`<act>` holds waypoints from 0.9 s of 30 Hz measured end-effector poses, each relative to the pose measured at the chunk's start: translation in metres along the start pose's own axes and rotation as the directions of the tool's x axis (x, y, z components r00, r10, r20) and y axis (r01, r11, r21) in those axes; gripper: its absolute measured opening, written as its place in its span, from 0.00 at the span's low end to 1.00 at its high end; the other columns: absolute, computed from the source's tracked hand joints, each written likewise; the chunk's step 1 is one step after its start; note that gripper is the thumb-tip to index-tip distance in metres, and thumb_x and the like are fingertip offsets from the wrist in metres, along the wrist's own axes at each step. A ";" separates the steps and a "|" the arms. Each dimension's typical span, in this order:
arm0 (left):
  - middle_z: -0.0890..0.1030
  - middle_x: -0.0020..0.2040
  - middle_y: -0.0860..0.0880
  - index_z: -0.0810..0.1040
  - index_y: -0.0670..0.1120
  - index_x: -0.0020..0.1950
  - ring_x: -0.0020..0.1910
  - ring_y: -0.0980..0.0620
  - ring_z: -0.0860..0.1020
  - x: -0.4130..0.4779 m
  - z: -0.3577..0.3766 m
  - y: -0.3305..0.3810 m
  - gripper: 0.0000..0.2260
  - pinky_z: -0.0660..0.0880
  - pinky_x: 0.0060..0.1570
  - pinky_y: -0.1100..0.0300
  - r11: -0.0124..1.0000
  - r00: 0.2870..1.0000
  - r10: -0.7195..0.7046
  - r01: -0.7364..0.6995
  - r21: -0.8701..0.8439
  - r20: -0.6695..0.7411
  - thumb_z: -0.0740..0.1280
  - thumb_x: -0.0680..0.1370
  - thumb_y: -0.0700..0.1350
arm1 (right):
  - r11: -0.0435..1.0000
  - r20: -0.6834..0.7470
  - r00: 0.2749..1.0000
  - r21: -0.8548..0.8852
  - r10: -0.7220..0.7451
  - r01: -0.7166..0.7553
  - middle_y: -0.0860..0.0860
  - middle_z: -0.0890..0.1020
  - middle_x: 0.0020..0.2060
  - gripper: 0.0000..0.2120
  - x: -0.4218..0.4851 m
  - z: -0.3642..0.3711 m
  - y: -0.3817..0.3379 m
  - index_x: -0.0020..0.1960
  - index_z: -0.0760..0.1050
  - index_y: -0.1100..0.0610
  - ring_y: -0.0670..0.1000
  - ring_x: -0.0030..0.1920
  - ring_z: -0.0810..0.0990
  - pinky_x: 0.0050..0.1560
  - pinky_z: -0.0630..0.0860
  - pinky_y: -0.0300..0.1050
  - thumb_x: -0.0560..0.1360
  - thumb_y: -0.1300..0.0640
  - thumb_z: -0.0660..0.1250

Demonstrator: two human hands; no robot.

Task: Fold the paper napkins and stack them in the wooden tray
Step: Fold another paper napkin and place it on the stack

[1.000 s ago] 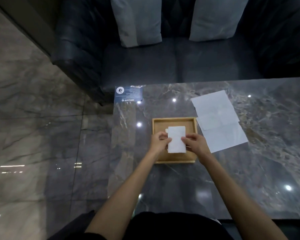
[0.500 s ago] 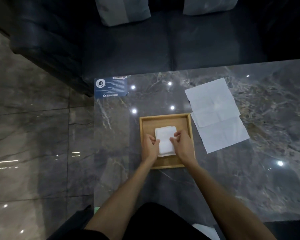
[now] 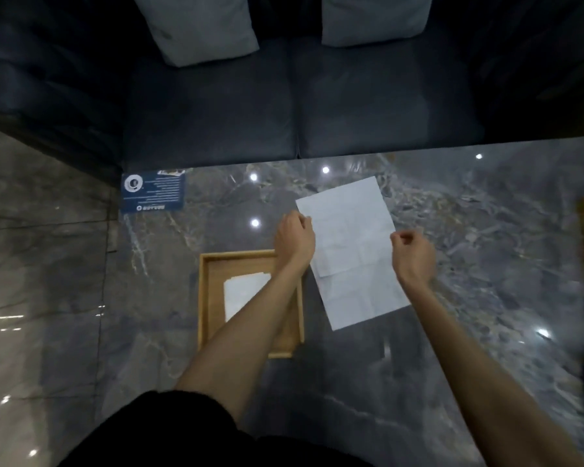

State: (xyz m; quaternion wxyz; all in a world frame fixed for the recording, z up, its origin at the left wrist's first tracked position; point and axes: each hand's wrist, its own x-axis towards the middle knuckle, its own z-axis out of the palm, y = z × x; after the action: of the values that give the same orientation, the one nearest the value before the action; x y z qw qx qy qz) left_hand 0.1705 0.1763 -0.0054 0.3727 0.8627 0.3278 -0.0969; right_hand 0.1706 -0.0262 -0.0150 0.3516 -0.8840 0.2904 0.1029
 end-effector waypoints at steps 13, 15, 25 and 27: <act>0.75 0.62 0.40 0.74 0.38 0.61 0.60 0.39 0.76 0.045 0.059 -0.003 0.10 0.74 0.56 0.47 0.946 0.980 -0.187 0.198 0.258 -0.066 0.61 0.82 0.42 | 0.935 0.176 0.968 -0.275 -0.180 0.224 0.59 0.77 0.58 0.09 0.069 0.030 0.001 0.54 0.78 0.60 0.62 0.57 0.77 0.54 0.73 0.53 0.79 0.55 0.65; 0.75 0.59 0.40 0.75 0.38 0.56 0.57 0.40 0.76 0.042 0.060 -0.001 0.08 0.73 0.51 0.50 0.957 0.985 -0.162 0.170 0.234 -0.051 0.61 0.81 0.39 | 0.920 0.149 0.960 -0.282 -0.237 0.271 0.59 0.79 0.56 0.08 0.068 0.028 -0.003 0.53 0.78 0.60 0.61 0.56 0.77 0.52 0.72 0.53 0.79 0.57 0.64; 0.72 0.36 0.51 0.70 0.43 0.44 0.34 0.55 0.70 0.018 0.020 0.019 0.05 0.69 0.35 0.61 0.981 0.997 0.071 -0.071 -0.178 -0.005 0.65 0.76 0.38 | 0.929 0.058 0.938 -0.126 -0.342 0.347 0.55 0.84 0.50 0.07 0.048 -0.009 -0.010 0.53 0.79 0.57 0.59 0.57 0.74 0.52 0.72 0.51 0.78 0.55 0.68; 0.73 0.37 0.52 0.70 0.44 0.44 0.37 0.53 0.72 0.020 0.018 0.020 0.04 0.71 0.38 0.58 0.980 0.995 0.091 -0.081 -0.181 0.042 0.65 0.77 0.39 | 0.938 0.093 0.949 -0.146 -0.302 0.313 0.56 0.83 0.53 0.08 0.047 -0.013 -0.008 0.54 0.79 0.59 0.60 0.58 0.74 0.55 0.73 0.54 0.78 0.55 0.68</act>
State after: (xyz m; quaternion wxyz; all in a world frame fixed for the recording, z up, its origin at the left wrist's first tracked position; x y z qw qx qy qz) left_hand 0.1996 0.1634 -0.0150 0.4608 0.8363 0.2882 -0.0724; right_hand 0.2130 -0.0518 -0.0192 0.3014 -0.9397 0.1271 0.1000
